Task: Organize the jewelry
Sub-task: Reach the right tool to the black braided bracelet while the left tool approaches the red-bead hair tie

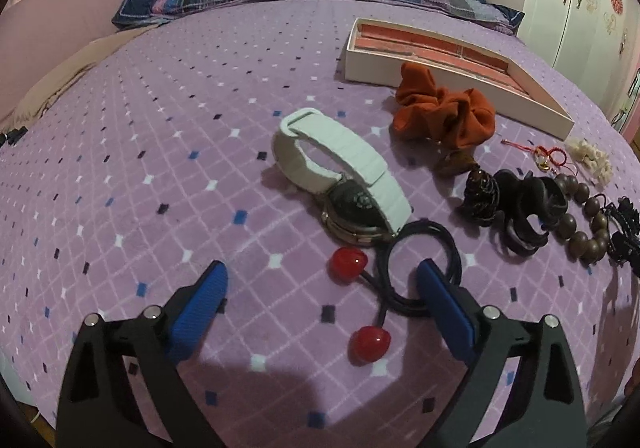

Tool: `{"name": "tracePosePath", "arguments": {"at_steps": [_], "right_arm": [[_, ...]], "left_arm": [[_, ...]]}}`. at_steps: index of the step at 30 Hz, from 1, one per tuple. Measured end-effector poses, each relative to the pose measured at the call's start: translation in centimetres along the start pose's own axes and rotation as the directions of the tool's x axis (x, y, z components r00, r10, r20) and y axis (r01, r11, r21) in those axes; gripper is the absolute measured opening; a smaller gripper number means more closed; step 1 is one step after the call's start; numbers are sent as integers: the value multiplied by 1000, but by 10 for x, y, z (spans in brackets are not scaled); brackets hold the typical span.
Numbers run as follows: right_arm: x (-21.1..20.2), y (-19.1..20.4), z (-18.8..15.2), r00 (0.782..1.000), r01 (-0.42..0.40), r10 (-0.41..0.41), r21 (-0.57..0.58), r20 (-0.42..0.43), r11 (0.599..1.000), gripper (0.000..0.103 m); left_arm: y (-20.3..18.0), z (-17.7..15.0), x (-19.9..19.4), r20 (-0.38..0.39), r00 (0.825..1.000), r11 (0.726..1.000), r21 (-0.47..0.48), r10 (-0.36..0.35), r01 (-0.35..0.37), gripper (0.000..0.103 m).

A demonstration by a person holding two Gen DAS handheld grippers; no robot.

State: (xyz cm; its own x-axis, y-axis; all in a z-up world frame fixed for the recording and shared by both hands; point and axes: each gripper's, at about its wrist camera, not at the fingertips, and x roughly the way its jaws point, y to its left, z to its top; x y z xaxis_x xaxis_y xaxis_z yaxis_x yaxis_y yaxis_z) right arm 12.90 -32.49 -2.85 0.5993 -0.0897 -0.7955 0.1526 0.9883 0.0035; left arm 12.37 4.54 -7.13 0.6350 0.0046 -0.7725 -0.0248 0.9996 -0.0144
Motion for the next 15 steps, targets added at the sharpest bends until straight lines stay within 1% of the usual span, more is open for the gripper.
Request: {"name": "tracePosePath", "arguments": {"at_steps": [1, 5, 7, 8, 9, 12, 15], "right_arm": [[1, 0, 1, 1000, 0, 0, 2, -2, 1000, 54], [5, 0, 2, 1000, -2, 2, 8, -10, 1000, 52], [8, 0, 4, 1000, 2, -2, 9, -15, 1000, 50], [8, 0, 4, 1000, 3, -3, 10, -16, 1000, 49], [7, 1, 4, 1000, 5, -4, 10, -17, 1000, 45], [6, 2, 3, 1000, 16, -16, 7, -18, 1000, 36], [5, 0, 1, 1000, 11, -10, 15, -20, 1000, 35]], "left_arm": [[-1, 0, 0, 4, 1000, 1000, 4, -3, 3, 89], [-4, -4, -2, 16, 1000, 1000, 17, -17, 17, 83], [-5, -4, -3, 23, 999, 1000, 18, -23, 23, 76], [-5, -5, -5, 27, 999, 999, 23, -27, 26, 74], [-7, -6, -6, 31, 999, 999, 28, -28, 27, 71], [-6, -9, -7, 32, 999, 999, 29, -40, 39, 69], [-3, -7, -7, 31, 998, 999, 16, -52, 52, 64]]}}
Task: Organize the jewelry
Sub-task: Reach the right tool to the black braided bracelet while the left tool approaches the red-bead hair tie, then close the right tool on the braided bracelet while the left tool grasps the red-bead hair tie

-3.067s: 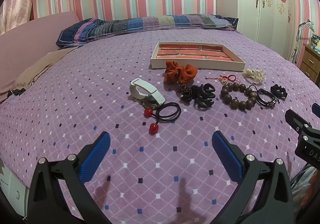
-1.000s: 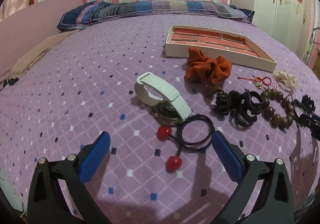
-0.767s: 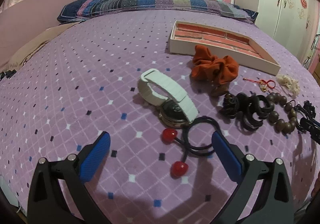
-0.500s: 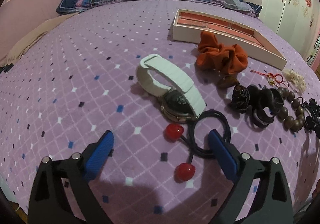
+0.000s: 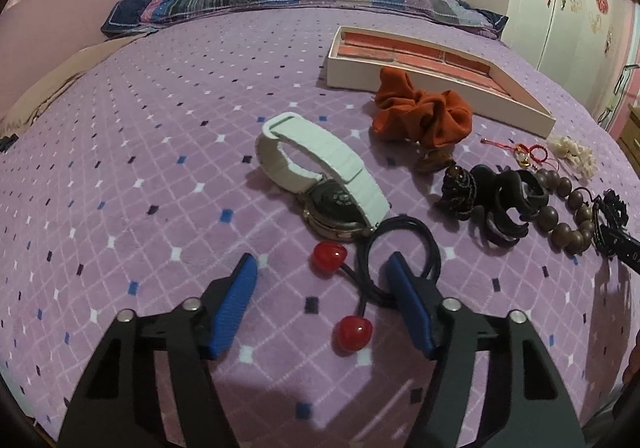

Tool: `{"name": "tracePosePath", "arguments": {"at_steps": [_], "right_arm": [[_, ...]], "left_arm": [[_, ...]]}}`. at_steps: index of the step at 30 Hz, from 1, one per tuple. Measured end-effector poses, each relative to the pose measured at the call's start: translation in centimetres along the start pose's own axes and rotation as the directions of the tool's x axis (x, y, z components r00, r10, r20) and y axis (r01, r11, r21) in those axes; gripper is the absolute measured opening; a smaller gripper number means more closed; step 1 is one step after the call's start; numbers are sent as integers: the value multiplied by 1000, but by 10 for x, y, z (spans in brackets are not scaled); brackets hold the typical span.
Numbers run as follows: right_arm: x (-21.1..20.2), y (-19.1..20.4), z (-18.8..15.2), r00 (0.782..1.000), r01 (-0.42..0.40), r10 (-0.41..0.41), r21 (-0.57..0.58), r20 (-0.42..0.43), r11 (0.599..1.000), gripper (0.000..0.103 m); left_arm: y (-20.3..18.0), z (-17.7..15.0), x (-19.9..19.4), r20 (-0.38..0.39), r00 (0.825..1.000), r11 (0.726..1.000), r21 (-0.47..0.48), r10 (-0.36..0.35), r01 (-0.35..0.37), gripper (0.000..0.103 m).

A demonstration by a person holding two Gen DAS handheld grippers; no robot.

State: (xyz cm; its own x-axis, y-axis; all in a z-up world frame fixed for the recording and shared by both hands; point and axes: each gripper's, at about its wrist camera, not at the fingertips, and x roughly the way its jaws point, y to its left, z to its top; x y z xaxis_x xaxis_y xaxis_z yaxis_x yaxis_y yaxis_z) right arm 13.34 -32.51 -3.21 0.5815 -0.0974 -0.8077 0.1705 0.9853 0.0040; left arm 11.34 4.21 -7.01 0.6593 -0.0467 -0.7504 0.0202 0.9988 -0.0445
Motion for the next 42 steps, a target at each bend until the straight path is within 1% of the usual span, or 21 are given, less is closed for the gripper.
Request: {"name": "tracePosePath", "arguments": {"at_steps": [4, 6, 8, 10, 12, 14, 15, 17, 20, 22, 24, 27, 30, 32, 34, 38, 42], "right_arm": [[-1, 1, -2, 1000, 6, -6, -15, 2, 1000, 33], [-1, 2, -2, 1000, 9, -9, -19, 3, 1000, 33], [-1, 3, -2, 1000, 12, -12, -24, 3, 1000, 33], [-3, 3, -3, 1000, 15, -15, -28, 5, 1000, 32], [-4, 2, -3, 1000, 9, -9, -20, 4, 1000, 31], [-6, 0, -5, 1000, 5, -5, -11, 2, 1000, 31], [-7, -1, -5, 1000, 5, -5, -9, 2, 1000, 11], [-8, -3, -6, 1000, 1, -1, -3, -6, 1000, 12], [-8, -3, -4, 1000, 0, -1, -3, -13, 1000, 12], [-8, 0, -2, 1000, 14, -15, -22, -17, 1000, 12], [-9, 2, 1, 1000, 18, -19, -30, -21, 999, 12], [-17, 2, 13, 1000, 15, -16, -41, -10, 999, 12], [-27, 9, 20, 999, 33, -32, -83, 9, 996, 12], [-31, 12, 22, 999, 36, -35, -96, 13, 995, 12], [-34, 14, 26, 999, 36, -34, -97, 14, 995, 12], [-40, 22, 34, 997, 74, -69, -138, 38, 988, 12], [-44, 20, 38, 998, 59, -54, -108, 45, 992, 12]], "left_arm": [[2, -1, -2, 8, 1000, 1000, 2, -4, 4, 54], [3, -1, -2, 18, 1000, 1000, -3, -7, 7, 51], [5, -2, -4, 24, 1000, 1000, -3, -9, 9, 45], [5, -2, -5, 27, 1000, 1000, 2, -12, 12, 33], [5, -3, -7, 28, 999, 1000, 7, -17, 17, 26], [5, -4, -8, 30, 999, 1000, 12, -20, 20, 23], [6, -5, -9, 30, 999, 1000, 13, -23, 22, 20], [7, -5, -10, 32, 999, 999, 18, -29, 29, 16], [6, -7, -10, 44, 999, 999, 41, -32, 30, 15], [4, -7, -9, 46, 998, 998, 54, -33, 31, 15], [5, -5, -10, 43, 998, 997, 57, -45, 42, 13], [10, -4, -11, 36, 997, 996, 58, -71, 69, 12], [12, -3, -12, 36, 996, 995, 64, -81, 79, 11], [11, -2, -16, 51, 995, 994, 74, -86, 82, 7], [10, 1, -20, 74, 993, 993, 83, -93, 87, 7], [7, 3, -26, 106, 989, 990, 104, -102, 91, 7], [8, 8, -30, 120, 986, 989, 109, -112, 99, 7]]}}
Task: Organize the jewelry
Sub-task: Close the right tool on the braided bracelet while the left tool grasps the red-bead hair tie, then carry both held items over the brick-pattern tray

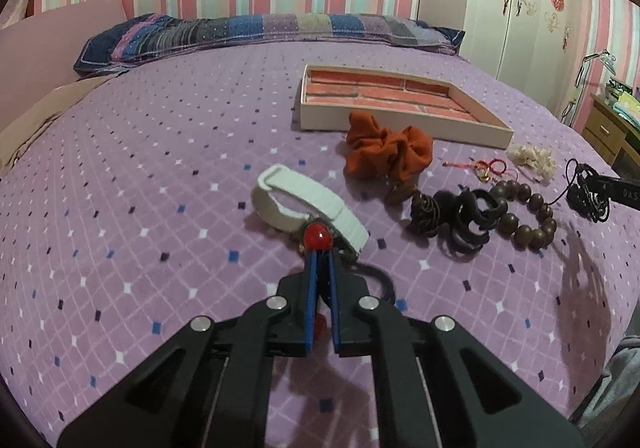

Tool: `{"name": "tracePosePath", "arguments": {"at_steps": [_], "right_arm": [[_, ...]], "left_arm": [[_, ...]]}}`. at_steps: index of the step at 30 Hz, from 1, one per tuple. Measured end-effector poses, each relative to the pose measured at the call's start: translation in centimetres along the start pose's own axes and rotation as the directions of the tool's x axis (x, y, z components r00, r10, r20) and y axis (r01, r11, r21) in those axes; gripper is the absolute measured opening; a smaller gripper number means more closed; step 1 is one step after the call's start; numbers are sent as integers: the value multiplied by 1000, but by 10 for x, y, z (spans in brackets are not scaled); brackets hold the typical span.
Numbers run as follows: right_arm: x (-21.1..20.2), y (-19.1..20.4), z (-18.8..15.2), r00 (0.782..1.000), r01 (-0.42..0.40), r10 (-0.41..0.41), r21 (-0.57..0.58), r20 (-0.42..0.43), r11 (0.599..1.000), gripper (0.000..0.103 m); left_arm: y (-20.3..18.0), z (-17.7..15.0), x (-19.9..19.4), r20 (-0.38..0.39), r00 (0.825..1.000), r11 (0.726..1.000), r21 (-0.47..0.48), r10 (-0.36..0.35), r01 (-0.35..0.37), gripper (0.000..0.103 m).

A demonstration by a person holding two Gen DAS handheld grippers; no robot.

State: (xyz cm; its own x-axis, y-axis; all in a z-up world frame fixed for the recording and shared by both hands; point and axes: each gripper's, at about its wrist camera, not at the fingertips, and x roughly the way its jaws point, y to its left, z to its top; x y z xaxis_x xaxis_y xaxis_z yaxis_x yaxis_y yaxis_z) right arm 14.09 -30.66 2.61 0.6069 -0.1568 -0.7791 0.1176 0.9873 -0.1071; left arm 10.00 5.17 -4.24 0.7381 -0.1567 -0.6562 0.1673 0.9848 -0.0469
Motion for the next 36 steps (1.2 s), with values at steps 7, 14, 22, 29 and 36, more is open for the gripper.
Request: {"name": "tracePosePath", "arguments": {"at_steps": [7, 14, 22, 29, 36], "right_arm": [[-13, -1, 10, 1000, -19, 18, 71, 24, 997, 12], [-28, 2, 52, 999, -33, 34, 73, -5, 997, 12], [-24, 8, 113, 999, -28, 27, 10, 47, 1000, 12], [35, 0, 151, 998, -47, 45, 39, 53, 998, 12], [102, -4, 184, 997, -66, 62, 91, 46, 994, 12]], "left_arm": [[3, 19, -19, 35, 999, 999, 6, -32, 32, 7], [2, 60, -27, 37, 998, 999, 6, -54, 53, 7], [-16, 133, -8, 67, 997, 999, 10, -37, 37, 7], [-40, 199, 39, 90, 995, 998, 40, -43, 40, 7], [-54, 245, 115, 65, 997, 996, 79, -48, 43, 7]]}}
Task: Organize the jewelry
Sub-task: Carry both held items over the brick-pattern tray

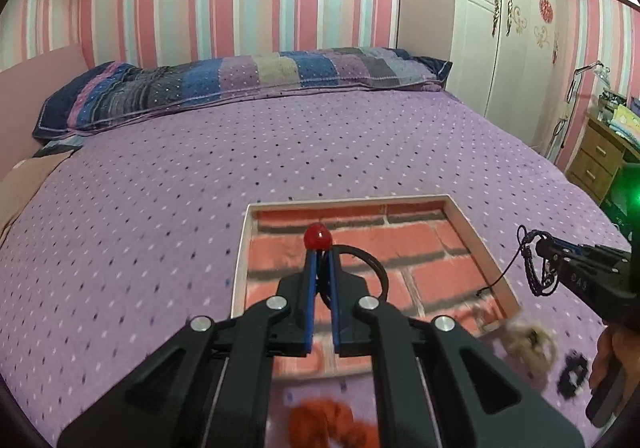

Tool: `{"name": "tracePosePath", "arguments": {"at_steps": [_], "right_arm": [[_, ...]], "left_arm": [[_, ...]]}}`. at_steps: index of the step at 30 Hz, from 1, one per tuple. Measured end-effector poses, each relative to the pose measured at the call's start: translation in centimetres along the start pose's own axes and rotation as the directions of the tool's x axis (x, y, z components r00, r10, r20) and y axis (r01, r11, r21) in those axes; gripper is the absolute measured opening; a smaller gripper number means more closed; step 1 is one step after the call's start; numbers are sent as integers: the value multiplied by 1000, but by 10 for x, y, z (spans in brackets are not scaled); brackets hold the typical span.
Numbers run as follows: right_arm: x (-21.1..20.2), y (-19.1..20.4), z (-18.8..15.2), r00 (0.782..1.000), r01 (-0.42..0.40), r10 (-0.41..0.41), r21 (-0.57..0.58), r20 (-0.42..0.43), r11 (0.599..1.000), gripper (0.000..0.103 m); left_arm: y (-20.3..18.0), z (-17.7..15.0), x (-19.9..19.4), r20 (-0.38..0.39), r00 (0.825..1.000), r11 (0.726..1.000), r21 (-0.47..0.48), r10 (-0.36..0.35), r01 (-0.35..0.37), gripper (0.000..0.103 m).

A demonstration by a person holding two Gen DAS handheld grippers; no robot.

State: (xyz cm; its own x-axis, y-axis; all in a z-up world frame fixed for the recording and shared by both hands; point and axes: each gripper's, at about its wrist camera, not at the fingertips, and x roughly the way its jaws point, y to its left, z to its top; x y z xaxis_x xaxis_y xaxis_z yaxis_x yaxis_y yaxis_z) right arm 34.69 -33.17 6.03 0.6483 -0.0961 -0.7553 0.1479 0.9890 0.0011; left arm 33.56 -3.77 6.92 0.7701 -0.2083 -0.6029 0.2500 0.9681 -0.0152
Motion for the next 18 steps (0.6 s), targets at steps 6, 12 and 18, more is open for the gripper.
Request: {"name": "tracePosePath", "arguments": {"at_steps": [6, 12, 18], "right_arm": [[52, 12, 23, 1000, -16, 16, 16, 4, 1000, 12], [90, 25, 27, 999, -27, 27, 30, -21, 999, 12], [105, 44, 25, 1000, -13, 13, -19, -2, 1000, 12]], "left_arm": [[4, 14, 47, -5, 1000, 1000, 20, 13, -12, 7], [5, 11, 78, -29, 999, 999, 38, 13, -12, 7], [11, 6, 92, -28, 1000, 1000, 27, 15, -14, 7]]}}
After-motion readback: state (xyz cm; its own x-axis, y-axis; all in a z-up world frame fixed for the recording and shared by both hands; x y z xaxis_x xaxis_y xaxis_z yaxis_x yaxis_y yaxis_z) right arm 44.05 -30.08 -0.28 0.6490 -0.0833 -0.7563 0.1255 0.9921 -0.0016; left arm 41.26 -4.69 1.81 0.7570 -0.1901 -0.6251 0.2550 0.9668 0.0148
